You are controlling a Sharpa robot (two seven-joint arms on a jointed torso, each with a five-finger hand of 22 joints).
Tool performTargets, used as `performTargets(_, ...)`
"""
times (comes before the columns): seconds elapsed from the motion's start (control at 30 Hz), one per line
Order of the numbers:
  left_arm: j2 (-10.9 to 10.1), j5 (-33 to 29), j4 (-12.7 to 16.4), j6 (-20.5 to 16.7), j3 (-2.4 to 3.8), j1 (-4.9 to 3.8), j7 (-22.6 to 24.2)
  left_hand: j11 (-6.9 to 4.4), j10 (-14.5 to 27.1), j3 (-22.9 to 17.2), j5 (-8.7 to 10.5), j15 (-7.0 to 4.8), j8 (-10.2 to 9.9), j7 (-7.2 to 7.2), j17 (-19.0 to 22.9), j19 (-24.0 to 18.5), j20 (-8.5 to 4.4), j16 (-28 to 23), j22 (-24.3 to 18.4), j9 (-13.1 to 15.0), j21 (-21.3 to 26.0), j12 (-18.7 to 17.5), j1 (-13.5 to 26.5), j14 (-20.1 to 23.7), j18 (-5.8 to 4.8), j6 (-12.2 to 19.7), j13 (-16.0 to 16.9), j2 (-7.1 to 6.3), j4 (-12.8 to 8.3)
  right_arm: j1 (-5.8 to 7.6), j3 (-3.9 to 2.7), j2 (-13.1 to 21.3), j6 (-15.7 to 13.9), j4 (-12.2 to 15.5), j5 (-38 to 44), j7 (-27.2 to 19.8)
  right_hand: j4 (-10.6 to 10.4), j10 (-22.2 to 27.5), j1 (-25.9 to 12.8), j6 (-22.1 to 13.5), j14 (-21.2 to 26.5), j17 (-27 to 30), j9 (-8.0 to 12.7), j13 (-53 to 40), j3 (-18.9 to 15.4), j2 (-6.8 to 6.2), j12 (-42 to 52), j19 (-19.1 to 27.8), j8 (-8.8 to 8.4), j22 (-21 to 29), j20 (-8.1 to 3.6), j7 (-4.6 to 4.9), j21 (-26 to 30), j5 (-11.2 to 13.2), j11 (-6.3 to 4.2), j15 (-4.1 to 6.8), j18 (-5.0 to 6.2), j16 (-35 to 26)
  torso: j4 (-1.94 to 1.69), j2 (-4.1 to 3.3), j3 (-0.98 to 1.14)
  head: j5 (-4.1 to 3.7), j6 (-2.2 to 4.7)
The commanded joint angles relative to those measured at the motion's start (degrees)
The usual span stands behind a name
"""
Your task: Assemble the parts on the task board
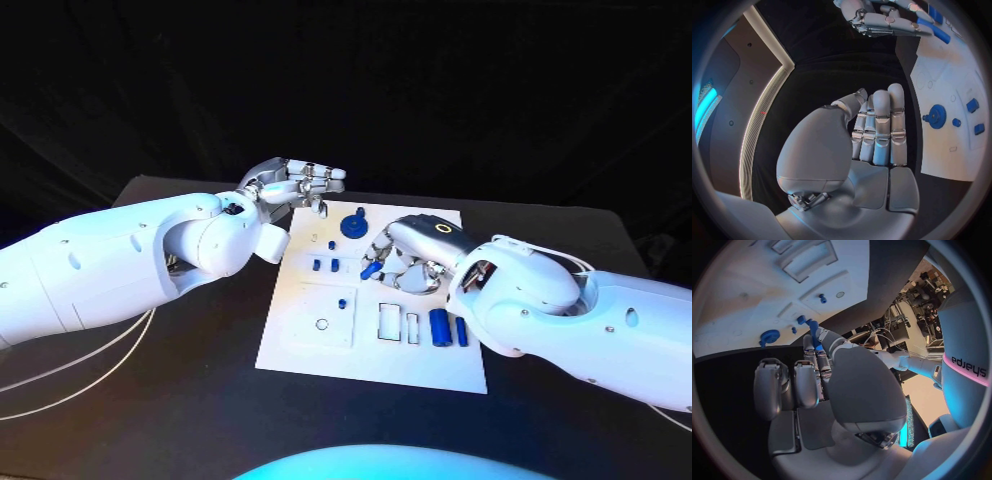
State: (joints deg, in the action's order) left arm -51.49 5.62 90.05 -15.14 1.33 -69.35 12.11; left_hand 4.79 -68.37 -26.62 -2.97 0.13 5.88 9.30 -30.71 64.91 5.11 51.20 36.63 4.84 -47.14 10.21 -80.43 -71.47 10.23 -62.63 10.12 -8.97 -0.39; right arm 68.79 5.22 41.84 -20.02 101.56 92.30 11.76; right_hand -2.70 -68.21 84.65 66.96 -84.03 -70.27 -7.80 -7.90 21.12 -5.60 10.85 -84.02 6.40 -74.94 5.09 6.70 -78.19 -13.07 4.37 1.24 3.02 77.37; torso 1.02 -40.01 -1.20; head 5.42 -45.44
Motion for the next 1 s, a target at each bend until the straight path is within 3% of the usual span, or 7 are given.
performTargets(0.03, 0.3, -0.4, 0.0, 1.0, 0.03, -0.02, 0.3, 0.07, 0.4, 0.2, 0.03, 0.08, 0.3, -0.02, 0.1, 0.3, 0.01, -0.3, 0.0, -0.1, 0.2, 0.2, 0.2, 0.4, 0.33, 0.4, 0.1, 0.20, 0.0, -0.72, 0.19, -1.5, 0.8, 0.0, 0.1, -0.5, 0.0, -1.7, 0.9, -0.1, -2.2, 0.1, -0.1, -0.2, 0.3, 0.43, -0.3, -1.2, -0.29, -11.4, -0.50, 0.49, 0.0, -0.2, -1.26, 0.13, -0.56, 0.1, 0.00, -0.03, -0.02, 0.33, -0.10)
performTargets(0.3, 0.6, -0.4, 0.0, 1.0, 0.03, -0.02, 0.3, 0.05, 0.4, 0.2, 0.02, 0.08, 0.4, -0.05, 0.1, 0.3, 0.01, -0.3, -0.1, -0.1, 0.2, 0.3, 0.1, 0.4, 0.33, 0.4, 0.1, 0.27, -0.1, -2.85, 0.87, -6.6, 1.8, -3.0, 0.6, -1.3, 0.1, -1.5, 0.6, -0.3, -2.2, 0.2, -0.2, -0.2, 0.5, 0.38, -0.5, -1.1, -0.43, -11.4, -0.46, 0.60, 0.1, -0.3, -1.15, 0.05, -0.53, 0.1, -0.05, -0.12, -0.04, 1.18, -0.24)
performTargets(0.43, 0.8, -0.4, -0.2, 1.1, 0.03, -0.02, 0.2, 0.05, 0.4, 0.2, 0.02, 0.08, 0.4, -0.05, 0.1, 0.3, 0.01, -0.3, -0.1, -0.1, 0.2, 0.3, 0.1, 0.4, 0.33, 0.4, 0.1, 0.27, -0.1, -3.57, 1.08, -8.1, 2.1, -4.4, 0.7, -1.5, 0.2, -1.4, 0.5, -0.4, -2.2, 0.2, -0.2, -0.3, 0.6, 0.37, -0.6, -1.1, -0.52, -11.4, -0.43, 0.66, 0.2, -0.3, -1.10, 0.00, -0.52, 0.1, -0.06, -0.08, -0.07, 1.11, -0.53)
performTargets(0.6, 1.1, -0.4, -0.3, 1.3, 0.02, -0.02, 0.2, 0.05, 0.4, 0.2, 0.02, 0.08, 0.4, -0.05, 0.1, 0.3, 0.01, -0.3, -0.1, -0.1, 0.2, 0.3, 0.1, 0.4, 0.33, 0.4, 0.1, 0.27, -0.1, -4.59, 1.24, -9.6, 2.5, -5.7, 1.2, -1.6, 0.2, -1.4, 0.4, -0.4, -2.2, 0.2, -0.2, -0.3, 0.7, 0.36, -0.6, -1.1, -0.54, -11.4, -0.42, 0.68, 0.2, -0.3, -1.08, -0.01, -0.53, 0.1, 0.05, -0.15, -0.01, 1.63, -0.74)
performTargets(1.0, 1.4, -0.4, -0.5, 1.4, 0.00, -0.01, 0.1, 0.05, 0.4, 0.2, 0.02, 0.08, 0.4, -0.05, 0.1, 0.3, 0.01, -0.3, -0.1, -0.1, 0.2, 0.3, 0.1, 0.4, 0.33, 0.4, 0.1, 0.27, -0.1, -5.53, 1.59, -11.2, 5.2, -7.4, 3.2, -1.3, 0.3, -1.4, 0.3, -0.5, -2.1, 0.3, -0.2, -0.3, 0.8, 0.42, -0.7, -1.1, -0.59, -11.4, -0.39, 0.73, 0.2, -0.4, -1.04, -0.05, -0.53, 0.0, 0.01, -0.13, 0.03, 2.36, -1.12)
